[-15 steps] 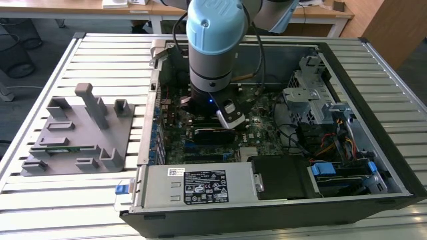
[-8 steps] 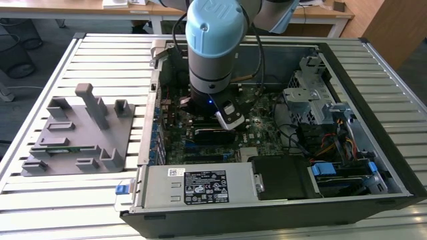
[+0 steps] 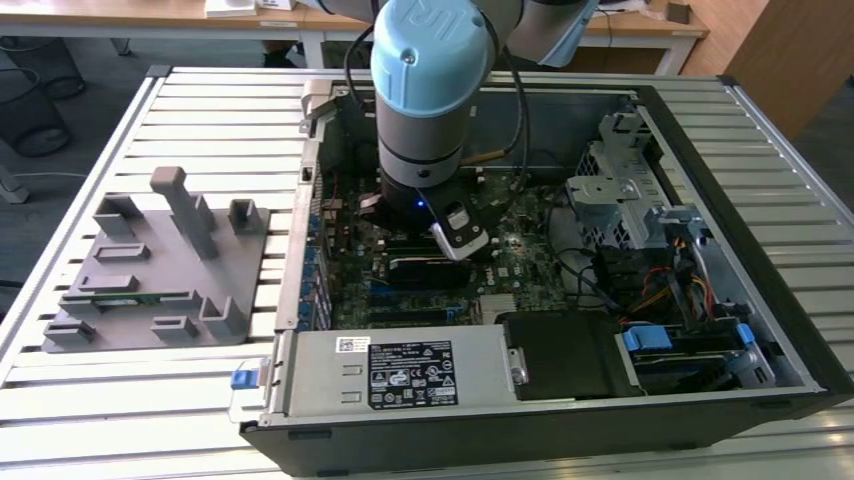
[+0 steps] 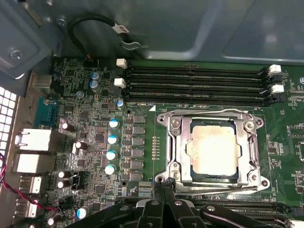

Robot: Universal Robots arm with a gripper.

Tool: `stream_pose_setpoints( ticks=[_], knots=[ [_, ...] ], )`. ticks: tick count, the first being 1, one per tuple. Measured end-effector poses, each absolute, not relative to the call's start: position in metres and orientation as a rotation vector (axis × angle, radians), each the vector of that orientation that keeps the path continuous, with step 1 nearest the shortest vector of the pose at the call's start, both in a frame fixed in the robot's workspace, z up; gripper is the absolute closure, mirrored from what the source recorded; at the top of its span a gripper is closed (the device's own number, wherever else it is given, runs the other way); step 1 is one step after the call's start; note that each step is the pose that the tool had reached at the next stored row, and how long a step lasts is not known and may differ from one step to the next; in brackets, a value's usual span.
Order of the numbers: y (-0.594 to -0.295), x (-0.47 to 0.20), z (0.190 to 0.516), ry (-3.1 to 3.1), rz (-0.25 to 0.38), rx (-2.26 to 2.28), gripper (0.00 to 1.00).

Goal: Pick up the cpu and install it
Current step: 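Install the second cpu locking lever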

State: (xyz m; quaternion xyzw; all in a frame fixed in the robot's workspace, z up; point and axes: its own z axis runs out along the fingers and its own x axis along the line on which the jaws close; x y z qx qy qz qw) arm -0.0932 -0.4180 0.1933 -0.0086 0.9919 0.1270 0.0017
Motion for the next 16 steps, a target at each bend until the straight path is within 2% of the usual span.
stream_pose_setpoints(
  ticks=[16],
  knots=[
    [-0.418, -0.0932, 0.1945, 3.111, 0.408, -0.027, 0.89]
  ],
)
